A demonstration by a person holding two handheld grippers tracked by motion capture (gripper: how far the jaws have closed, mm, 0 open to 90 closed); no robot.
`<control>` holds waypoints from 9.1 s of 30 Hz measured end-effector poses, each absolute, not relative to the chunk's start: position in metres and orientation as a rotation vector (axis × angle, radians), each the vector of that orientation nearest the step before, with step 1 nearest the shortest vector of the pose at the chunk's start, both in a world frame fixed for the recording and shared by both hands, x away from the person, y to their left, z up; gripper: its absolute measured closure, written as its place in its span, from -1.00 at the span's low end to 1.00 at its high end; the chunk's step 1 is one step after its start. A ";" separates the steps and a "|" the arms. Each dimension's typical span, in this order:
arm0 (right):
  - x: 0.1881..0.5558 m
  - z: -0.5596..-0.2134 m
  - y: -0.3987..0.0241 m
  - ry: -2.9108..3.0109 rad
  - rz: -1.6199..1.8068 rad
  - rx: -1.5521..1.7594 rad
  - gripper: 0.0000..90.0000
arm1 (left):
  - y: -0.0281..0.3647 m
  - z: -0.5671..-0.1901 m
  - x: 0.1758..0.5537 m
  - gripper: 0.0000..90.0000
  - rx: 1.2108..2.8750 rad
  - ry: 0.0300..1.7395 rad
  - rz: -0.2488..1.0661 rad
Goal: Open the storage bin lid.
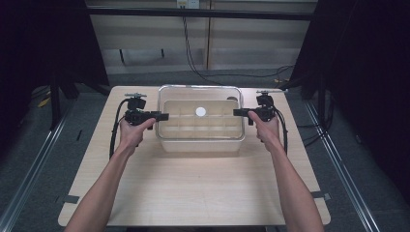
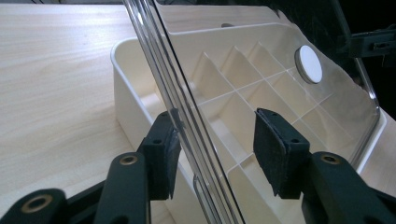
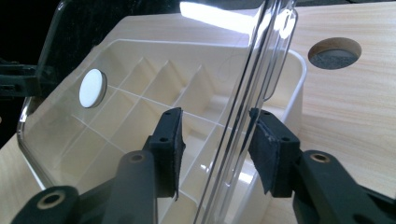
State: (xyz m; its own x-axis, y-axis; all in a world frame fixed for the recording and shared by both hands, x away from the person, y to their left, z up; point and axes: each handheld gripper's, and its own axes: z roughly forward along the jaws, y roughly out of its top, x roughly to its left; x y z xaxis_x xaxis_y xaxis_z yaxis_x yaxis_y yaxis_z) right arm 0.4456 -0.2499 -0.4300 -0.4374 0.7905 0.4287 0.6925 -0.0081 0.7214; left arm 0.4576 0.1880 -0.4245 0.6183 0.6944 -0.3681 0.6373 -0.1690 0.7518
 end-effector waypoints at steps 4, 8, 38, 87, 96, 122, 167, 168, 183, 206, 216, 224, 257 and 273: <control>0.443 -0.426 -0.251 2.126 1.470 1.598 0.30 | 0.188 -0.419 0.455 0.19 1.867 1.056 0.077; 0.439 -0.419 -0.252 2.109 1.521 1.561 0.32 | 0.188 -0.414 0.455 0.23 1.852 1.040 0.071; 0.427 -0.395 -0.264 2.079 1.610 1.452 0.57 | 0.183 -0.411 0.454 0.37 1.849 1.019 0.078; 0.390 -0.355 -0.256 2.088 1.647 1.412 0.60 | 0.201 -0.374 0.417 0.42 1.804 0.919 0.127; 0.377 -0.355 -0.257 2.083 1.671 1.394 0.61 | 0.201 -0.369 0.406 0.42 1.812 0.904 0.129; 0.332 -0.378 -0.255 2.088 1.676 1.464 0.62 | 0.207 -0.389 0.364 0.44 1.826 0.881 0.081; 0.272 -0.413 -0.249 2.170 1.651 1.521 0.62 | 0.216 -0.425 0.299 0.46 1.915 0.883 0.011; 0.272 -0.413 -0.249 2.170 1.651 1.521 0.62 | 0.216 -0.425 0.299 0.46 1.915 0.883 0.011; 0.255 -0.448 -0.241 2.210 1.626 1.608 0.59 | 0.218 -0.444 0.285 0.43 1.981 0.927 0.016; 0.250 -0.470 -0.240 2.207 1.553 1.662 0.53 | 0.215 -0.468 0.282 0.36 2.010 0.958 -0.077; 0.255 -0.478 -0.235 2.237 1.472 1.673 0.42 | 0.213 -0.475 0.283 0.27 2.046 0.985 -0.104; 0.258 -0.486 -0.234 2.257 1.434 1.704 0.32 | 0.210 -0.480 0.285 0.23 2.065 1.012 -0.107; 0.263 -0.496 -0.226 2.285 1.216 1.715 -0.16 | 0.200 -0.490 0.294 -0.05 2.156 1.026 -0.083; 0.253 -0.491 -0.224 2.265 1.239 1.703 -0.14 | 0.203 -0.490 0.297 -0.12 2.146 1.040 -0.089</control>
State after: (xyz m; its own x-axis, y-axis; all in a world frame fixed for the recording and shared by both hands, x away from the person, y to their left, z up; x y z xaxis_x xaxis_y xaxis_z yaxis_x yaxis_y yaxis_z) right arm 0.2529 -0.2245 -0.4913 -0.3927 0.8257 0.4050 0.7866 0.0733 0.6131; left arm 0.2971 0.2030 -0.4903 0.6692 0.6519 -0.3567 0.7029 -0.3996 0.5884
